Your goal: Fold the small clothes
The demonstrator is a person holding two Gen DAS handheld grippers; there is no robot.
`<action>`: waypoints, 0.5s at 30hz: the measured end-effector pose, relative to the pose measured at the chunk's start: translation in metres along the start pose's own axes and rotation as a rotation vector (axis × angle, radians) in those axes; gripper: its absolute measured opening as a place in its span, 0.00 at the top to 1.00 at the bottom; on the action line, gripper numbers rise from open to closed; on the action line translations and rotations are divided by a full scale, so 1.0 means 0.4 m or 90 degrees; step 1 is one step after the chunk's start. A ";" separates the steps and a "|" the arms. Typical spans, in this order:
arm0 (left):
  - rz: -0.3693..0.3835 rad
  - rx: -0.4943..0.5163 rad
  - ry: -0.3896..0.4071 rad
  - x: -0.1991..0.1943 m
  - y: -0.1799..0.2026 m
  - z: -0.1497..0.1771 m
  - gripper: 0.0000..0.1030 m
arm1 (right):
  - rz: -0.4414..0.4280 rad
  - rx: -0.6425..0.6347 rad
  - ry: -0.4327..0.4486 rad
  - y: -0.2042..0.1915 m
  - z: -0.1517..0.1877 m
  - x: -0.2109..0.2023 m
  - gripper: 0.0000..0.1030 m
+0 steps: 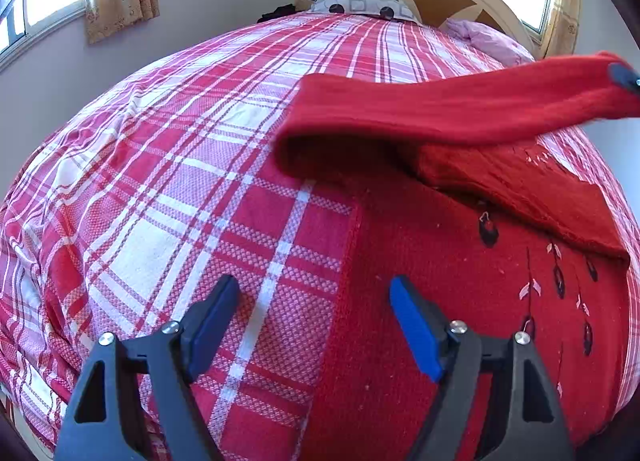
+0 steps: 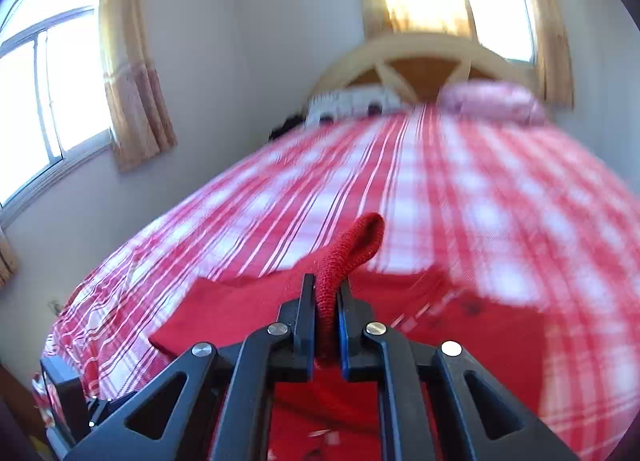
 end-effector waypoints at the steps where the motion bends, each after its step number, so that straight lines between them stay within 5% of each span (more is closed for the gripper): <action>1: 0.000 -0.002 -0.001 0.000 -0.001 -0.002 0.21 | 0.024 -0.005 0.005 0.033 0.000 -0.026 0.92; 11: -0.013 0.001 0.001 0.009 0.008 -0.015 0.18 | 0.090 0.095 -0.137 0.261 0.269 0.051 0.92; 15: -0.022 0.012 0.005 0.005 0.004 -0.028 0.18 | 0.107 0.127 -0.139 0.294 0.307 0.062 0.92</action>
Point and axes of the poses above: each gripper's, at about its wrist camera, not at the fingertips, and x roughly the way its jaws point, y to its right, z to its underside, the point moved 5 cm from there along x, roughly the way its jaws point, and after that the axes turned 6 degrees about -z, right-handed, at the moved point
